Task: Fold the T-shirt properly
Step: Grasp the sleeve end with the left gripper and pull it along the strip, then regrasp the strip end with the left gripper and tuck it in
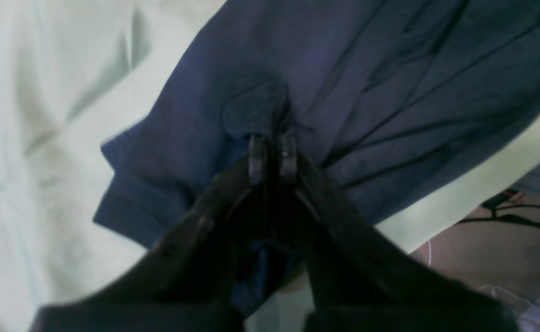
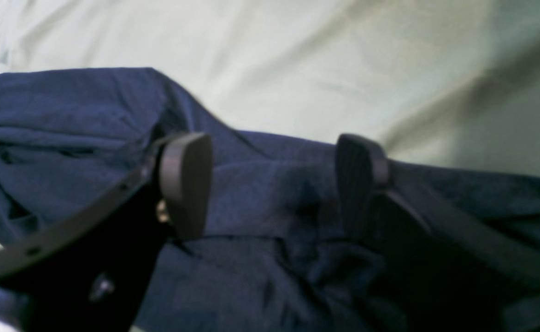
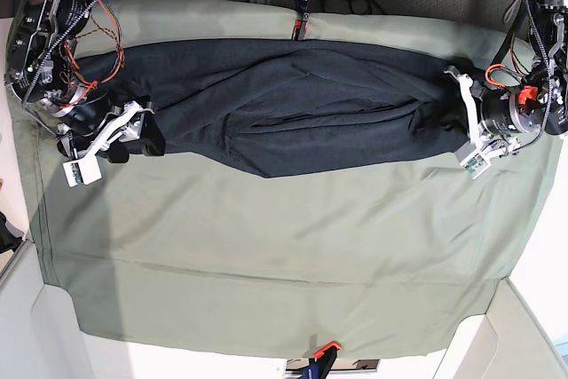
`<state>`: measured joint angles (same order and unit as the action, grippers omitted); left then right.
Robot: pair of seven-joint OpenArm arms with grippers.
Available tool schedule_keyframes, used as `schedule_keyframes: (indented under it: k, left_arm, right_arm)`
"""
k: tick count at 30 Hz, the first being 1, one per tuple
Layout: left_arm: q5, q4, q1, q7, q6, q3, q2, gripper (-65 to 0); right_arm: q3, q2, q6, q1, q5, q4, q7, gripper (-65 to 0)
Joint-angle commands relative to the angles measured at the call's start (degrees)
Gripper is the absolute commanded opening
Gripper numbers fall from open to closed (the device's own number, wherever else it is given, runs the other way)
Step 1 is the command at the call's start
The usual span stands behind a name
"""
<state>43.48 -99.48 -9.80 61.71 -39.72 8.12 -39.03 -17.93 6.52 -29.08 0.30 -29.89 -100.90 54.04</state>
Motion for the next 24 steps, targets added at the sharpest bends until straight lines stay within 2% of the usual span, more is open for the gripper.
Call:
schedule_keyframes:
  k: [1,5,6,9,10,13,15,16,21,24]
  left_arm:
    - [0.35,0.63,0.57,-0.63,-0.28,0.59,-1.14,-65.0]
    - [0.39,5.20,0.57,-1.31,-0.28,0.59,-1.14,-64.9]
    - [0.37,5.77,0.57,-1.31,-0.28,0.59,-1.14,-58.0]
    - [0.37,6.12,0.57,-1.16,-0.24,0.59,-1.16,-30.8]
    - [0.39,6.10,0.59,-1.20,0.59,0.59,-1.18,-25.5]
    - [0.44,6.10,0.59,-2.49,1.99,1.79,-1.16,-24.4]
    - [-0.17,6.10,0.59,-3.21,5.68,4.50,-1.14,-24.4]
    - [-0.83,6.10,0.57,-3.74,6.34,6.47,-1.11,-24.4]
    - [2.21,6.14,0.04,-4.28,6.51,18.01,-0.96,-24.4]
    - [5.20,6.64,-1.27,-3.61,6.47,21.79,-0.94,-24.4]
  right_arm:
    - [-0.15,0.42,-0.07,0.79,-0.96,-0.85,-1.51,-23.6]
    - [-0.15,0.42,-0.07,0.79,-0.96,-0.85,-1.51,-23.6]
    - [-0.15,0.42,-0.07,0.79,-0.96,-0.85,-1.51,-23.6]
    - [-0.15,0.42,-0.07,0.79,-1.01,-0.85,-1.53,-23.6]
    - [-0.15,0.39,-0.07,0.79,-1.01,-0.85,-1.53,-23.6]
    - [-0.13,0.13,-0.04,0.79,-1.05,-0.85,-1.53,-23.6]
    - [-0.09,0.11,-0.04,0.79,-1.22,-0.85,-1.53,-23.6]
    - [-0.09,0.11,-0.07,0.79,-1.18,-0.85,-1.53,-23.6]
    - [-0.09,0.11,-0.07,0.79,-1.20,-0.85,-1.57,-23.6]
    - [-0.09,-0.04,-0.07,0.81,-1.18,-0.85,-2.01,-23.6]
